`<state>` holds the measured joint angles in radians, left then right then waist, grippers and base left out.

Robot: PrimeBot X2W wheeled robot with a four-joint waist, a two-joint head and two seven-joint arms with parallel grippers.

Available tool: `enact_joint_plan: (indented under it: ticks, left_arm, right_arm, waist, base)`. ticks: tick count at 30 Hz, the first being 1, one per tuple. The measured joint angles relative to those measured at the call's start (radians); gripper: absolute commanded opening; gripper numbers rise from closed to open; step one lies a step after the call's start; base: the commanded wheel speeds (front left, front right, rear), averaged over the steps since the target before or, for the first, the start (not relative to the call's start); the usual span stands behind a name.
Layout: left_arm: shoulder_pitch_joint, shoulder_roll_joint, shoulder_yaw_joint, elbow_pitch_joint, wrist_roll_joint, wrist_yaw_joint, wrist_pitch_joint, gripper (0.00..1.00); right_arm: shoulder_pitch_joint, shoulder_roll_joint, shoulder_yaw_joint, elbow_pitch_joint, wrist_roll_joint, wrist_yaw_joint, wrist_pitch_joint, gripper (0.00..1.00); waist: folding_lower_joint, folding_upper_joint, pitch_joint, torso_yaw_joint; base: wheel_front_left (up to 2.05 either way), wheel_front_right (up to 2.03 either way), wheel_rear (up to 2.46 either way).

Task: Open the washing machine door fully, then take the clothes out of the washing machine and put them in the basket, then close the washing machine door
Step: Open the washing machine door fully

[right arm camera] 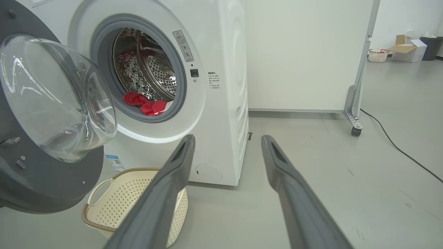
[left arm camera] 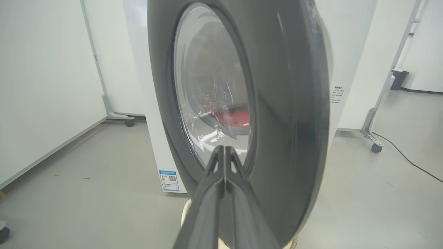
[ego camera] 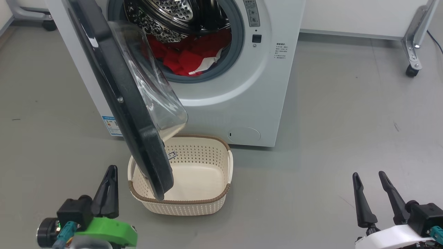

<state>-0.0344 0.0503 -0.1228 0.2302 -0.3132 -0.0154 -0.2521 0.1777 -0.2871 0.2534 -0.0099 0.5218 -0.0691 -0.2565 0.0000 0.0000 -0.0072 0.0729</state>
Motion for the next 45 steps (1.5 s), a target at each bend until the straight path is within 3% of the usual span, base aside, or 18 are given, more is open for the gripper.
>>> enact_joint_plan:
  ticks: [18, 25, 45]
  left_arm:
    - [-0.186, 0.026, 0.126, -0.287, 0.042, -0.015, -0.005, 0.0]
    - [-0.297, 0.031, 0.118, -0.373, 0.058, -0.031, -0.006, 0.0]
    - [-0.278, 0.018, -0.197, -0.244, 0.078, -0.094, 0.101, 0.0]
  right_arm:
    - [0.002, 0.028, -0.016, 0.003, -0.014, 0.019, 0.0, 1.0]
    - [0.002, 0.038, -0.024, 0.009, -0.022, 0.027, 0.0, 1.0]
    - [0.0, 0.053, -0.041, 0.029, -0.041, 0.055, 0.0, 1.0]
  waist:
    - [0.0, 0.0, 0.003, 0.005]
    - [0.0, 0.0, 0.005, -0.003]
    - [0.0, 0.0, 0.008, -0.043]
  base:
    - [0.0, 0.0, 0.0]
    - [0.0, 0.0, 0.0]
    - [0.0, 0.0, 0.0]
